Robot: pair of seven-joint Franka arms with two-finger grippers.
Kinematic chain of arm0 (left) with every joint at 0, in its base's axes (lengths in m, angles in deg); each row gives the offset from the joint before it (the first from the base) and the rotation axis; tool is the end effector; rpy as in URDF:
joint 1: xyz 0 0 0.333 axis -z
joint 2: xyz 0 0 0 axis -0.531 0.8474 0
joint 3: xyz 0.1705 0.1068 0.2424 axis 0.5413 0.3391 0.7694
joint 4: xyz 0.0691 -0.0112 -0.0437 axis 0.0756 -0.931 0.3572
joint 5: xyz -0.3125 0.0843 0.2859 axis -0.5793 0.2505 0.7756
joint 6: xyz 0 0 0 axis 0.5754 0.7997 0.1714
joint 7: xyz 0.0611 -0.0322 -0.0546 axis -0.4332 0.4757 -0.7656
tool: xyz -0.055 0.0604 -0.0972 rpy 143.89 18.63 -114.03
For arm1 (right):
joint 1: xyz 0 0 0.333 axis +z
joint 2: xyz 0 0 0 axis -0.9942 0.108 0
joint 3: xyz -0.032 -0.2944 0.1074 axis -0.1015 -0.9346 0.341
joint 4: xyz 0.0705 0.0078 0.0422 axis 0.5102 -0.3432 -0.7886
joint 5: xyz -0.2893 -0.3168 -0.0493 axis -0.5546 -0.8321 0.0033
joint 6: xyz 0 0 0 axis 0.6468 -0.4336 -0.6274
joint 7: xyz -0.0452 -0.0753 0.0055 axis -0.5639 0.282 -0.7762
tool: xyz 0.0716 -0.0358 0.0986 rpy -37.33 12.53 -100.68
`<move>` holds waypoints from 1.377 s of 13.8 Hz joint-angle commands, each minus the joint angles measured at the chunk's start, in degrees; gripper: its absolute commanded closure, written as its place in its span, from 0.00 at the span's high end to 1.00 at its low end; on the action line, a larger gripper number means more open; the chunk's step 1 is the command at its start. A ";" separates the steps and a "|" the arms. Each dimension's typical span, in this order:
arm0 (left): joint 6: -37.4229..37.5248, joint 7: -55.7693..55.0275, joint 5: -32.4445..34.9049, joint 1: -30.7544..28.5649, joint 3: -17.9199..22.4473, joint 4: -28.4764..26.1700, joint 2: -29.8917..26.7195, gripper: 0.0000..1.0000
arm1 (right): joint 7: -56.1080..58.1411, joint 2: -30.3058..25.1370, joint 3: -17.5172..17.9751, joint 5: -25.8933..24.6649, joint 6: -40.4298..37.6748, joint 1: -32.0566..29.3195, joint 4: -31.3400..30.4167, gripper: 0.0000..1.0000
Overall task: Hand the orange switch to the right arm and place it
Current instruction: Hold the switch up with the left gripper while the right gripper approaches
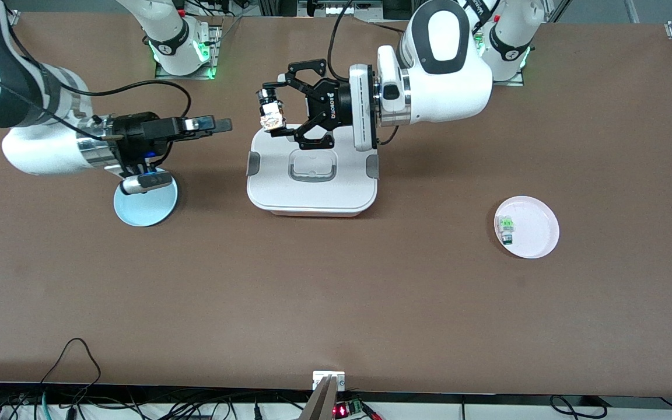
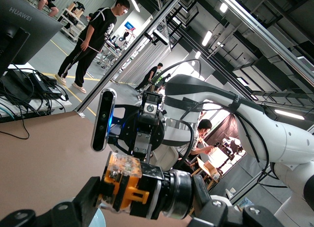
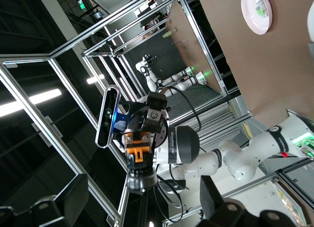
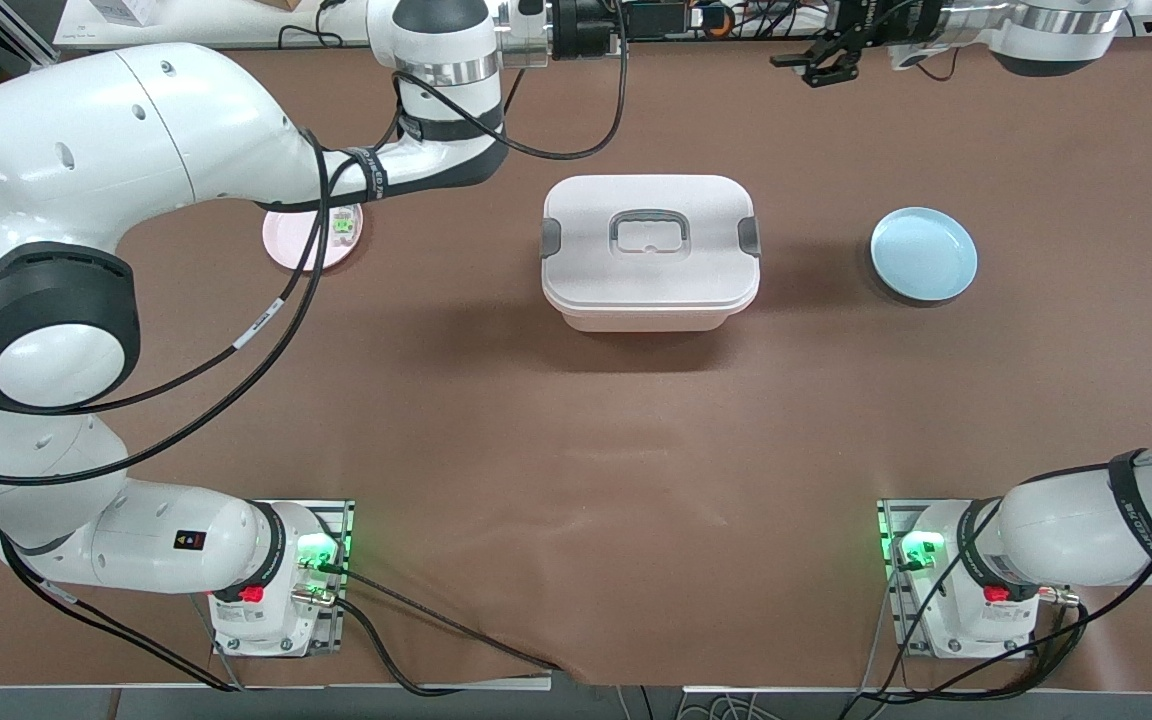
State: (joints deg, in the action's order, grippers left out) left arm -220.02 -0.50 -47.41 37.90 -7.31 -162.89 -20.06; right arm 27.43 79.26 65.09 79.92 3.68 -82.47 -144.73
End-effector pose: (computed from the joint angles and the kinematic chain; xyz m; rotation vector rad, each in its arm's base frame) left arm 0.5373 -0.5013 0.4985 1.5643 -0.5900 0.7068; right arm 0.5884 0.2231 0.4521 -1.4935 0.2710 0.5210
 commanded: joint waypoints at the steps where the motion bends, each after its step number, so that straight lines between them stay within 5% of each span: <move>1: -1.63 0.41 -1.60 2.35 0.88 2.73 1.46 0.00 | 0.47 -1.90 3.17 3.11 2.66 -0.37 -3.16 1.00; 10: -3.30 0.32 -1.68 3.49 0.97 3.44 2.07 0.00 | -3.31 -1.38 7.75 10.59 3.55 -0.37 -4.40 0.93; 16: -3.30 0.32 -1.77 3.49 0.97 3.35 2.07 0.00 | -6.38 0.56 7.75 10.59 2.84 -0.63 -2.91 0.68; 19: -3.30 0.06 -2.12 3.49 0.97 3.35 1.99 0.00 | -8.40 0.64 7.75 10.59 2.84 -0.81 -2.47 0.39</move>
State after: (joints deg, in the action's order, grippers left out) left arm -222.43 -0.70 -47.41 40.27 -6.92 -161.23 -18.71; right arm 20.95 79.72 72.24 89.90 6.39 -82.77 -147.73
